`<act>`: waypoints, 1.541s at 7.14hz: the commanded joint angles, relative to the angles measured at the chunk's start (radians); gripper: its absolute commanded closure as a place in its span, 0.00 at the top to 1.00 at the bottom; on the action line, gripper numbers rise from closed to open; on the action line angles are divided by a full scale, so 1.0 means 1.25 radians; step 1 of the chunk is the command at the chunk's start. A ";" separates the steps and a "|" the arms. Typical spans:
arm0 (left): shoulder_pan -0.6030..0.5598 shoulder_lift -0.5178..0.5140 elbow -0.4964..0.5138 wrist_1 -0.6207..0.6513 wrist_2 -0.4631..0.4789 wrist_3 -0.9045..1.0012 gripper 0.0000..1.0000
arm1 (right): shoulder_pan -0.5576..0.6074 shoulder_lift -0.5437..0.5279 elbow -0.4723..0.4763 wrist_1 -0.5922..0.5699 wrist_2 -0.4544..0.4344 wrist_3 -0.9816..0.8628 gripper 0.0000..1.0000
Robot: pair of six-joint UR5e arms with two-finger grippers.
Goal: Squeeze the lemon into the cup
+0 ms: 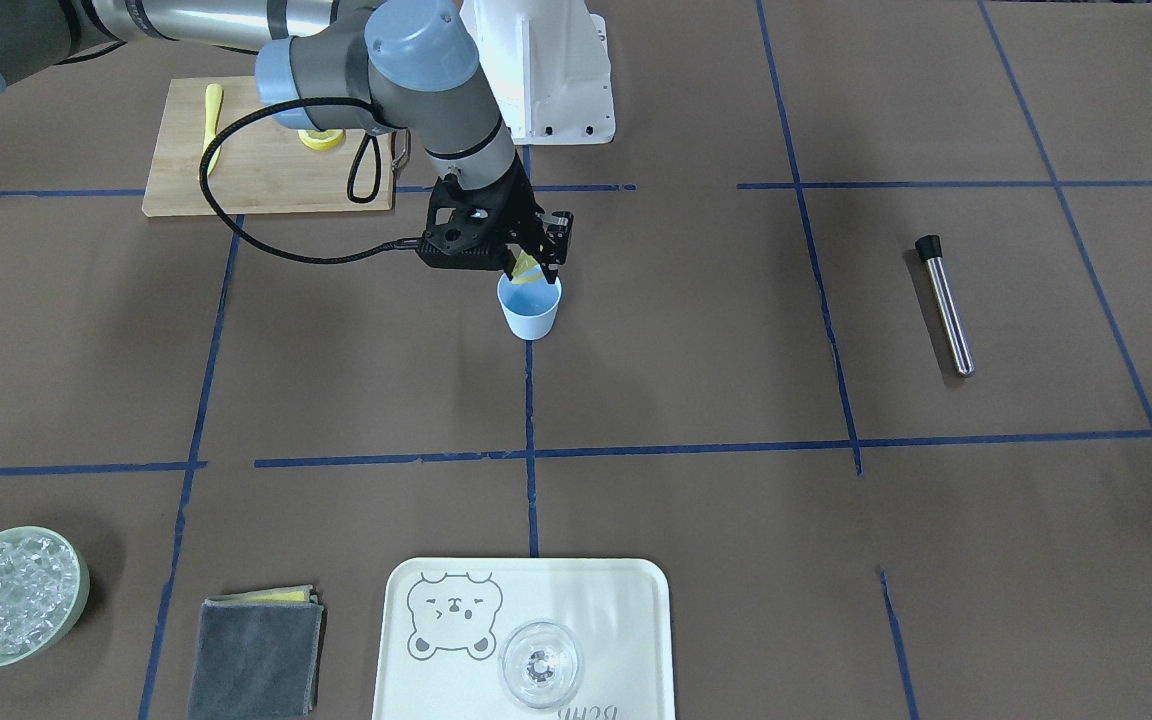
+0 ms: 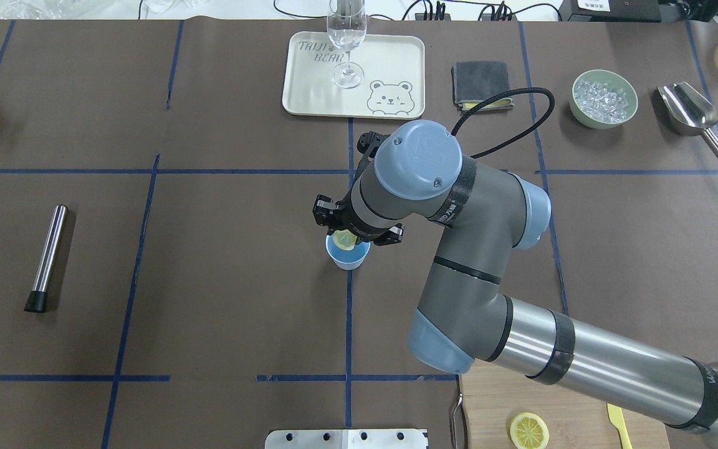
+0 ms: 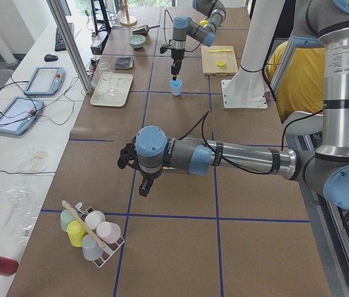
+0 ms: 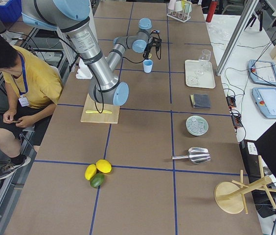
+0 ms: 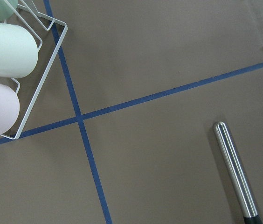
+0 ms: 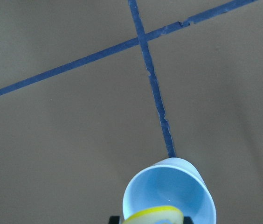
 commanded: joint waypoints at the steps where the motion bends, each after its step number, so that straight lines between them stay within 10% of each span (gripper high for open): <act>1: 0.000 0.000 0.000 0.000 -0.009 -0.001 1.00 | -0.002 0.000 -0.012 0.001 0.000 -0.002 0.58; 7: 0.018 -0.001 0.006 -0.040 -0.009 -0.083 1.00 | -0.002 0.000 -0.008 0.002 0.005 -0.006 0.85; 8: 0.069 -0.004 0.019 -0.123 -0.004 -0.140 1.00 | 0.003 -0.004 0.015 0.001 0.008 -0.006 1.00; 11: 0.318 -0.046 0.046 -0.291 0.147 -0.552 1.00 | 0.092 -0.155 0.150 0.002 0.112 -0.095 1.00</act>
